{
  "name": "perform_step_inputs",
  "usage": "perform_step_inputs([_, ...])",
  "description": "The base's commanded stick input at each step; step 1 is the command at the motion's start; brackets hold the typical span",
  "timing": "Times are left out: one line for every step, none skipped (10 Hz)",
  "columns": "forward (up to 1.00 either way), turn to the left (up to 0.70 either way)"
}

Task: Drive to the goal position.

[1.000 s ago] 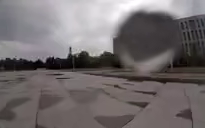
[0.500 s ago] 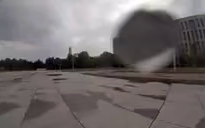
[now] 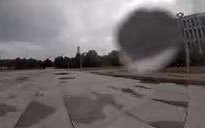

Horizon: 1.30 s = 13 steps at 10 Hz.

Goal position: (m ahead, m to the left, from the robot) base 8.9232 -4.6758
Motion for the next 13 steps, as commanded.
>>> perform_step_inputs([0.70,0.02])
perform_step_inputs([0.70,0.02])
perform_step_inputs([0.70,0.02])
perform_step_inputs([0.70,0.21])
perform_step_inputs([0.70,0.30])
perform_step_inputs([0.70,0.32])
perform_step_inputs([0.70,0.22])
perform_step_inputs([0.70,0.02])
perform_step_inputs([0.70,0.00])
perform_step_inputs([0.70,0.00])
perform_step_inputs([0.70,0.00])
perform_step_inputs([0.70,0.00])
perform_step_inputs([0.70,0.00])
